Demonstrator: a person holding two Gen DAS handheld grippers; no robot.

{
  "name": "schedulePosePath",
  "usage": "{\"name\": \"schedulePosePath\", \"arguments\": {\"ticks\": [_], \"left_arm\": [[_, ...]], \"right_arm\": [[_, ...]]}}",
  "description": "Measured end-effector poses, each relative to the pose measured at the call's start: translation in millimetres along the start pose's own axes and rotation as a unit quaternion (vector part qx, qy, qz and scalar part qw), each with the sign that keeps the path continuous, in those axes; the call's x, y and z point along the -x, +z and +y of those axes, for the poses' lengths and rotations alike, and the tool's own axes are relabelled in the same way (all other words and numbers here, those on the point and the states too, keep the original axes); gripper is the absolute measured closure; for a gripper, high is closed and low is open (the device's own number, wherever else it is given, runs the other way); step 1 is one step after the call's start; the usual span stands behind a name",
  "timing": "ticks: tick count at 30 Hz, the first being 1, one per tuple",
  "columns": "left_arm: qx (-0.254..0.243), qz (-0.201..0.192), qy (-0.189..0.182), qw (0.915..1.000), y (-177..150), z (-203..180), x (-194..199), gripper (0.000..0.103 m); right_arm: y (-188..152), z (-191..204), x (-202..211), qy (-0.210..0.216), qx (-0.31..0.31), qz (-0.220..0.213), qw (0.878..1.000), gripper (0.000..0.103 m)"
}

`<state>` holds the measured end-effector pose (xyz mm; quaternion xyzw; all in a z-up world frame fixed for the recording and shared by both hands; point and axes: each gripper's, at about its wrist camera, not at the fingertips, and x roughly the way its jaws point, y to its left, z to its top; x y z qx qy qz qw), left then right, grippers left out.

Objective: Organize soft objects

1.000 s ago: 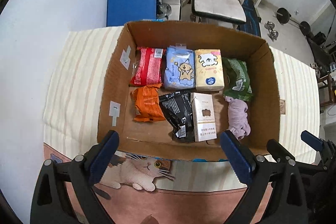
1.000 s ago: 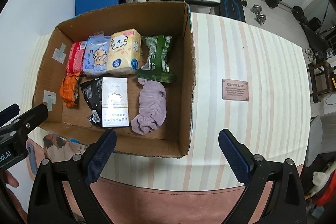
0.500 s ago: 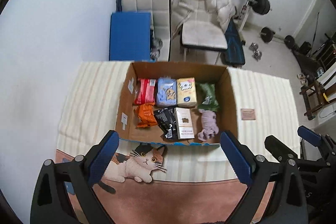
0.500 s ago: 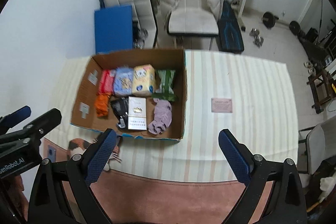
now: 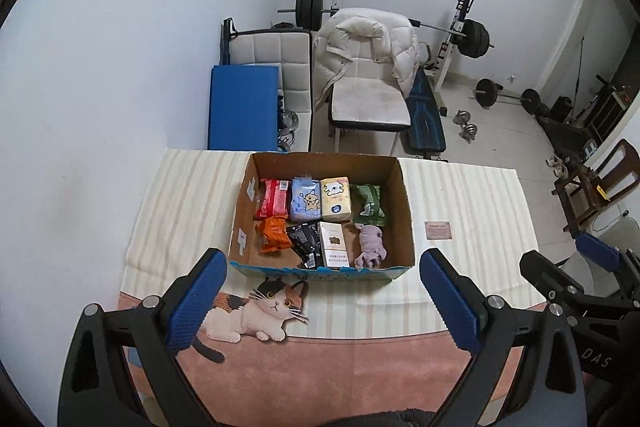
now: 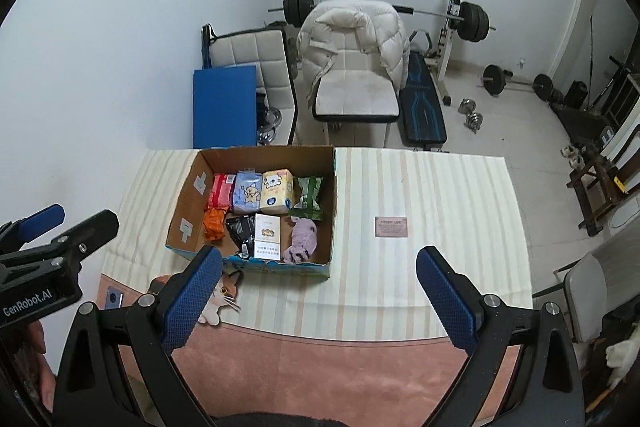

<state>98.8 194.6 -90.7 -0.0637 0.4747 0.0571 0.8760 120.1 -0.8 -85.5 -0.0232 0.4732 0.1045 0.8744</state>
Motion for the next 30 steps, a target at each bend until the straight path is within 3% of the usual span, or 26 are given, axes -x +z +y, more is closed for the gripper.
{"name": "schedulePosePath", "arguments": {"ticks": [13, 30], "left_arm": [[0.009, -0.022, -0.003, 0.9997, -9.3, 1.3, 24.2, 0.004], [0.017, -0.027, 0.014, 0.9994, -18.4, 5.2, 29.3, 0.004]], "right_arm": [[-8.5, 5.2, 51.8, -0.014, 0.012, -0.039, 0.999, 0.003], [-16.1, 7.2, 51.6, -0.028, 0.018, -0.043, 0.999, 0.003]]}}
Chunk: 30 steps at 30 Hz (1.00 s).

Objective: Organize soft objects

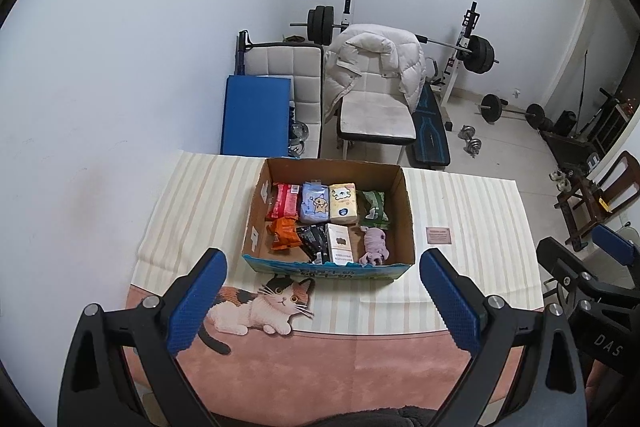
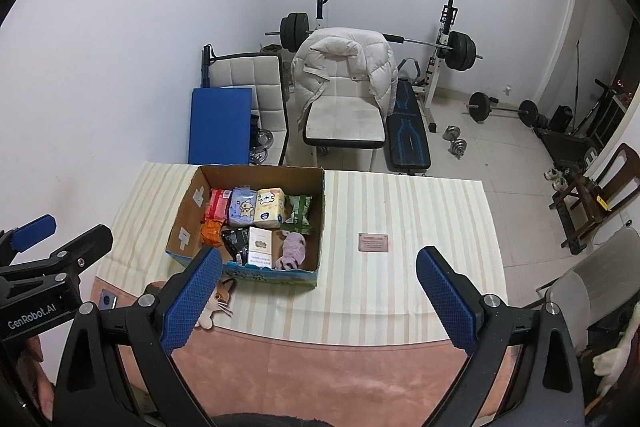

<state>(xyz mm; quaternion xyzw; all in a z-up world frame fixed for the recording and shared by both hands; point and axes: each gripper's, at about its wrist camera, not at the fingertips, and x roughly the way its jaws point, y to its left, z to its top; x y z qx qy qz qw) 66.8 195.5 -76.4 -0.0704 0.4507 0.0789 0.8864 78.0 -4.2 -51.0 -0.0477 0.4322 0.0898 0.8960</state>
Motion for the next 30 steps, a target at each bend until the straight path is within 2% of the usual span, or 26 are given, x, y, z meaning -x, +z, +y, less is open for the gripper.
{"name": "schedulePosePath", "arguments": {"ticks": [30], "left_arm": [[-0.002, -0.004, 0.006, 1.0000, 2.0, 4.6, 0.4, 0.004]], "right_arm": [[-3.1, -1.0, 17.8, -0.012, 0.005, -0.007, 1.000, 0.003]]}}
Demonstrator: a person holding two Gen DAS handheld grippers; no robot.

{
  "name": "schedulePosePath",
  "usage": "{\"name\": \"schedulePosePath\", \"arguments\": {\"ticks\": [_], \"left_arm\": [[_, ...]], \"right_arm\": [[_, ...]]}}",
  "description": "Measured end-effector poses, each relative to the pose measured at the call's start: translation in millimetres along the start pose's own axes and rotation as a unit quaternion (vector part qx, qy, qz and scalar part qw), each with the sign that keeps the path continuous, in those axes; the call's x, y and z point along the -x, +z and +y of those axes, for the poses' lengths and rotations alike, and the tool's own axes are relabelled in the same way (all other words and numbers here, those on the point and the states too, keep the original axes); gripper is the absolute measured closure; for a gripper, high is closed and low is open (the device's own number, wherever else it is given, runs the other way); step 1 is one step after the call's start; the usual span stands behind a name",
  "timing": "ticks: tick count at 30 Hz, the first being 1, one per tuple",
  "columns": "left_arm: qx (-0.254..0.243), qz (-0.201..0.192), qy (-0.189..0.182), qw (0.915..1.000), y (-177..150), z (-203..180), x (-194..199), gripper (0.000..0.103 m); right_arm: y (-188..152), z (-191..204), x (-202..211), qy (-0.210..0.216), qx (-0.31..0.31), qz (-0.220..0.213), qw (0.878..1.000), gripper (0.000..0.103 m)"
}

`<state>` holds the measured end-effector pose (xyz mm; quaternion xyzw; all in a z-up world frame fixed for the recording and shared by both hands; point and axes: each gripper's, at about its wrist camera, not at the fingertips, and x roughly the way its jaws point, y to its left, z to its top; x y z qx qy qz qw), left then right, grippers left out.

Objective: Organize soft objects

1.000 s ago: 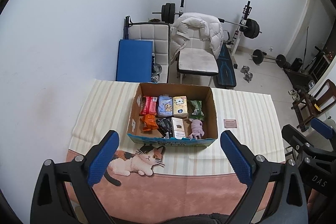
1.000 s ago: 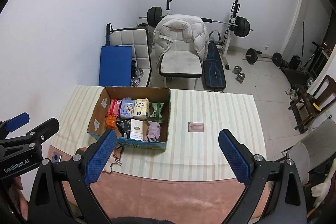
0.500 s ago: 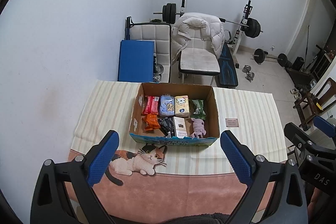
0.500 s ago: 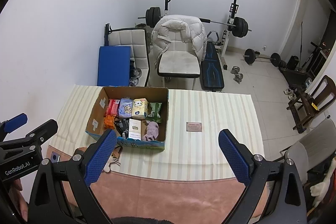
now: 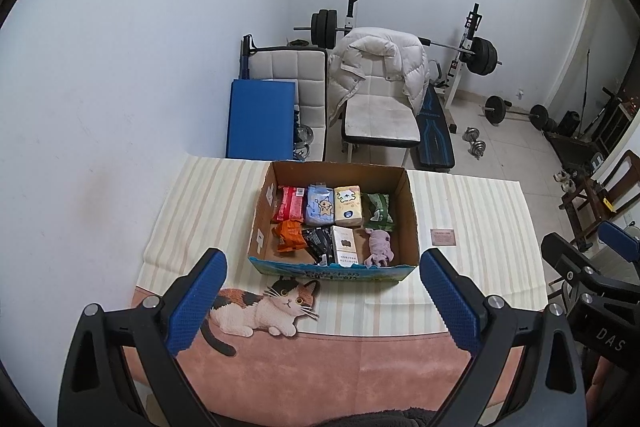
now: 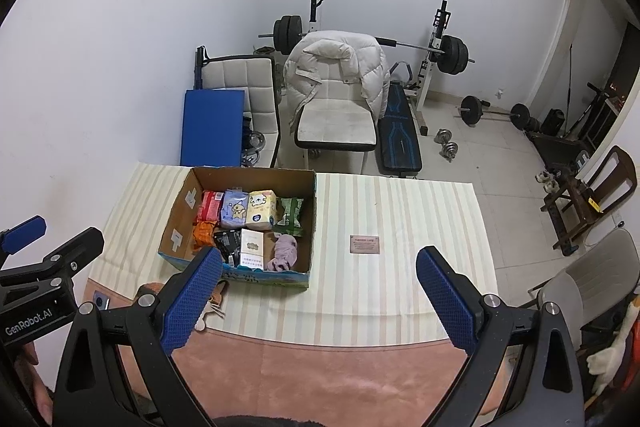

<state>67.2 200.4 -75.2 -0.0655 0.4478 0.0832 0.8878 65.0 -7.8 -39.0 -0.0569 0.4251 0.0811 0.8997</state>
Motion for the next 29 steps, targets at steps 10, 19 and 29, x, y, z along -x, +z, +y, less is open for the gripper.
{"name": "schedulePosePath", "arguments": {"ticks": [10, 19, 29], "left_arm": [[0.000, 0.003, 0.000, 1.0000, 0.9, 0.4, -1.2, 0.004], [-0.001, 0.003, 0.000, 1.0000, 2.1, 1.4, -1.6, 0.004], [-0.001, 0.001, 0.001, 1.0000, 0.8, 1.2, -1.5, 0.004]], "right_arm": [[-0.1, -1.0, 1.5, 0.000, 0.001, 0.000, 1.000, 0.003], [0.0, -1.9, 1.6, 0.000, 0.000, 0.002, 1.000, 0.003], [0.0, -3.4, 0.0, -0.001, -0.002, 0.000, 1.000, 0.003]]}}
